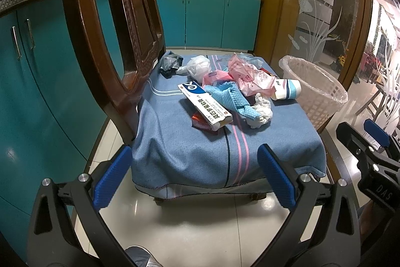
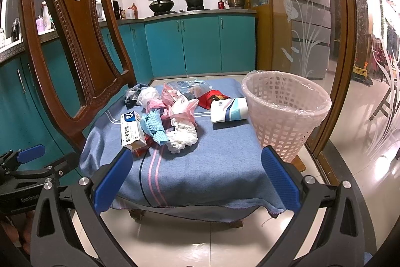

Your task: Collect trash

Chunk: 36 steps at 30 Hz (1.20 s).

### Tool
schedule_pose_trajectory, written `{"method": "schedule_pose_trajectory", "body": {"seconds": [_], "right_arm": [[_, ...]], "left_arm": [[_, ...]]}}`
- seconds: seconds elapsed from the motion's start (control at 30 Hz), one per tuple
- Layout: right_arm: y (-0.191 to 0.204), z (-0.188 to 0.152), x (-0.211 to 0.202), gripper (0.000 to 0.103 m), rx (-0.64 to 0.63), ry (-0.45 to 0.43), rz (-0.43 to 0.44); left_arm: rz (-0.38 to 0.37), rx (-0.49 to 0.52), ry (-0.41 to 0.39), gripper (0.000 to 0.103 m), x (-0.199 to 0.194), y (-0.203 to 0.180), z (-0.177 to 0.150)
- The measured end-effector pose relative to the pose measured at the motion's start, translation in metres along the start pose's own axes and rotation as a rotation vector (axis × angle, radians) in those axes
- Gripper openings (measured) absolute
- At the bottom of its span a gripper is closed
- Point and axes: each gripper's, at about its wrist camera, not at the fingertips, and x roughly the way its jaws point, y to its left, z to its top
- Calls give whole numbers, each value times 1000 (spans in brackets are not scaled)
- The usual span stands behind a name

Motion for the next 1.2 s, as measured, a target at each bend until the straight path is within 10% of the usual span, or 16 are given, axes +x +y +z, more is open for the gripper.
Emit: {"method": "schedule_pose_trajectory", "body": {"seconds": [0.57,0.87,1.2], "right_arm": [[0,0,0,100,0,-5,9],[-2,1,-3,100,30,-38,8],[-14,-2,3,100,77,-93,67]], "left_arm": [[-20,11,10,100,1,-2,-2],[-66,-60,-130,100,-9,4,-8],[-39,15,-21,100,9,-6,-11]]}}
